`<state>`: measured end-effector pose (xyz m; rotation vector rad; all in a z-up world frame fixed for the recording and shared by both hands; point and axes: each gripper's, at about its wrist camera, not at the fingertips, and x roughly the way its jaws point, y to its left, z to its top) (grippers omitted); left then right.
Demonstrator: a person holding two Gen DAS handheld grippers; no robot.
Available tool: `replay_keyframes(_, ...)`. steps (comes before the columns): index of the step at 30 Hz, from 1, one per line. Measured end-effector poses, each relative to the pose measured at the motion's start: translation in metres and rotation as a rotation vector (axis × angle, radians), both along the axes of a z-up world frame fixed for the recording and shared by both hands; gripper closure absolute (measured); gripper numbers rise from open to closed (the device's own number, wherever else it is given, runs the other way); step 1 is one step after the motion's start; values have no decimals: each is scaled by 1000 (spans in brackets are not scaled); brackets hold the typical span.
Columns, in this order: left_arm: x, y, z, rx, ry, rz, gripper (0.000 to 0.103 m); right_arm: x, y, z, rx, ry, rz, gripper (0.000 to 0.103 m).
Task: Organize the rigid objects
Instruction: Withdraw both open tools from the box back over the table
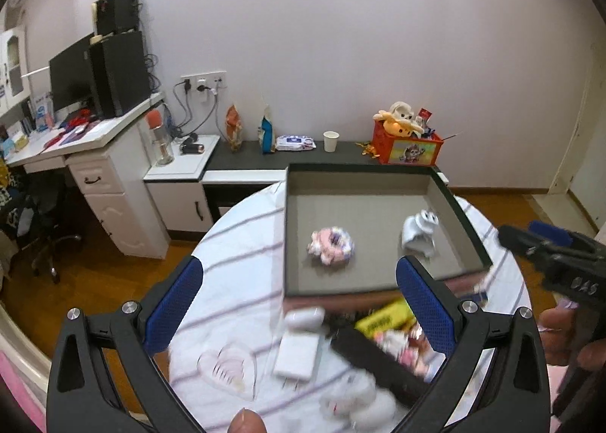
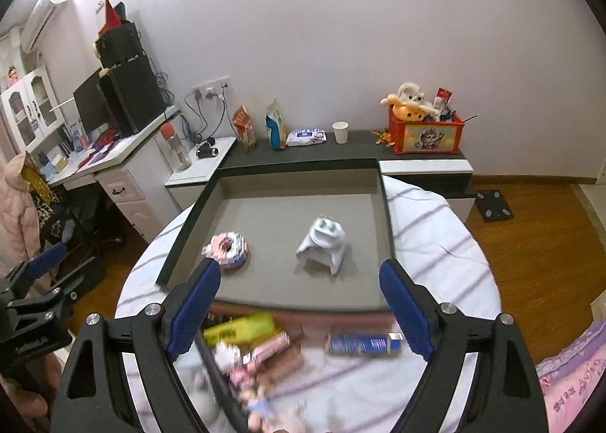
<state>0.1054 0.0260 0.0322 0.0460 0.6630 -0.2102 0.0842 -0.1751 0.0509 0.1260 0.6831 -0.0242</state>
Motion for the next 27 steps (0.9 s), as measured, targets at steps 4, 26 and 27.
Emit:
replay_keyframes(4, -29, 9, -12, 21, 8, 26, 0, -37, -2, -2, -12, -18, -23, 16)
replay_keyframes(26, -101, 23, -72, 5, 124, 57, 0, -122, -2, -67, 30, 116, -26, 15)
replay_keyframes(27, -102, 24, -73, 4, 127, 58, 0, -122, -3, -66, 29, 116, -24, 15)
